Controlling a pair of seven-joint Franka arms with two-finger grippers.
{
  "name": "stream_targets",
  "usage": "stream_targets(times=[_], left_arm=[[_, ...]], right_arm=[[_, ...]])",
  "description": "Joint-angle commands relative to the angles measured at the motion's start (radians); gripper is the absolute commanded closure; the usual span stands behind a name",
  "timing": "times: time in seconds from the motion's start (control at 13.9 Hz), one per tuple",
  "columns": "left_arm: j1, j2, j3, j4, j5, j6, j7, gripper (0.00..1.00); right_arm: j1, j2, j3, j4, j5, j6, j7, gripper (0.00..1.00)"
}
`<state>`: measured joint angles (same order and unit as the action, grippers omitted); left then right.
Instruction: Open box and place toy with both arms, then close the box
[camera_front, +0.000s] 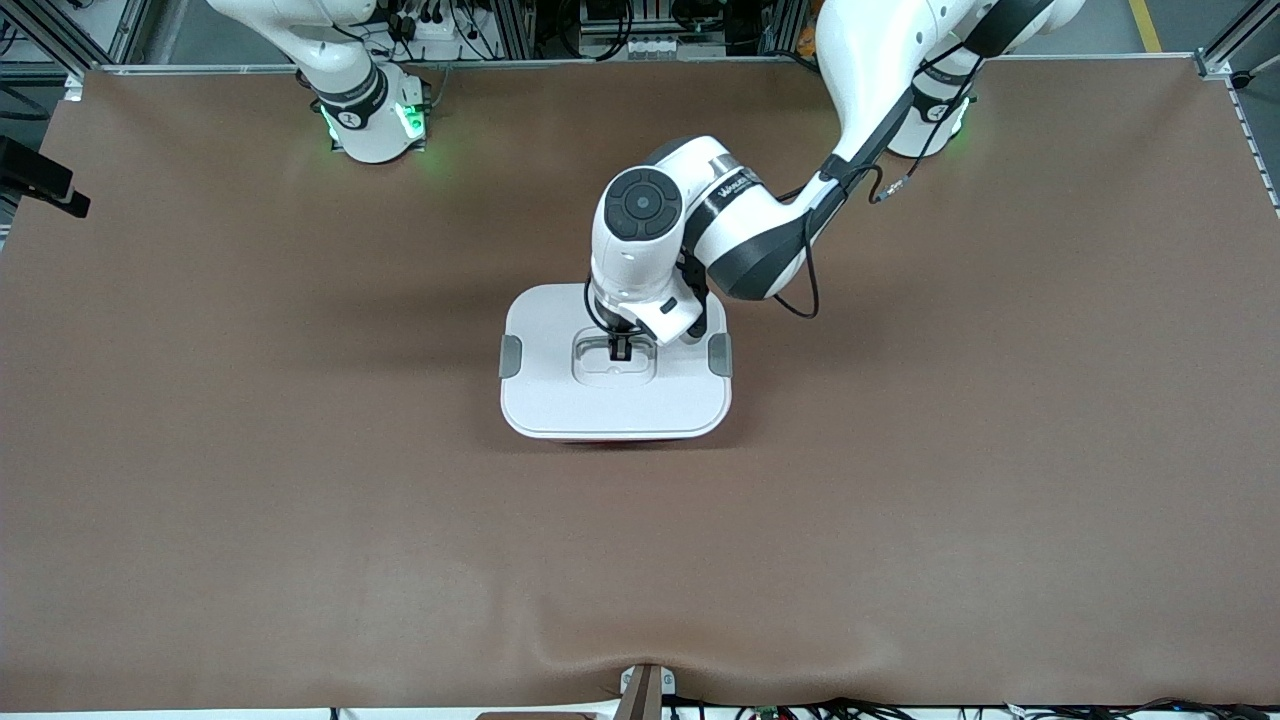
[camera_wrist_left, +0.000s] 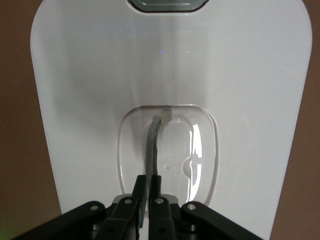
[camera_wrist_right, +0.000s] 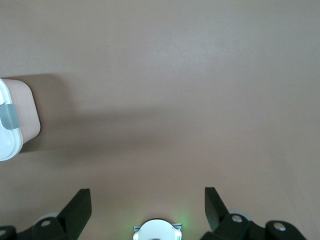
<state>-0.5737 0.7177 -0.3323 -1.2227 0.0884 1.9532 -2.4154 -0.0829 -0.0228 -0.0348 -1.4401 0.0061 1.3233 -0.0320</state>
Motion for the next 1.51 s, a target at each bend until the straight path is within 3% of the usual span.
stream_targets(times=[0.0, 0.72, 0.79, 0.86, 0.94, 1.44], left_arm=[[-0.012, 0.028, 0.019, 0.023, 0.016, 0.006, 0.005, 1.00], [-0.011, 0.032, 0.021, 0.015, 0.016, 0.016, 0.015, 1.00], [-0.009, 0.032, 0.021, 0.014, 0.016, 0.016, 0.015, 0.95], [-0.003, 0.032, 0.019, 0.014, 0.016, 0.016, 0.016, 0.19], [-0.011, 0.031, 0.021, 0.014, 0.016, 0.016, 0.015, 0.00], [-0.011, 0.020, 0.021, 0.015, 0.017, 0.016, 0.013, 0.00]], right_arm=[[0.003, -0.019, 0.003, -0.017, -0.020, 0.008, -0.009, 0.00], [-0.005, -0.019, -0.001, -0.019, -0.015, 0.008, -0.011, 0.00], [-0.005, -0.019, -0.001, -0.017, -0.017, 0.008, -0.011, 0.00], [-0.005, -0.019, -0.001, -0.017, -0.017, 0.008, -0.011, 0.00], [-0.005, -0.019, -0.001, -0.017, -0.017, 0.008, -0.011, 0.00], [-0.003, -0.017, -0.001, -0.017, -0.015, 0.010, -0.011, 0.00]])
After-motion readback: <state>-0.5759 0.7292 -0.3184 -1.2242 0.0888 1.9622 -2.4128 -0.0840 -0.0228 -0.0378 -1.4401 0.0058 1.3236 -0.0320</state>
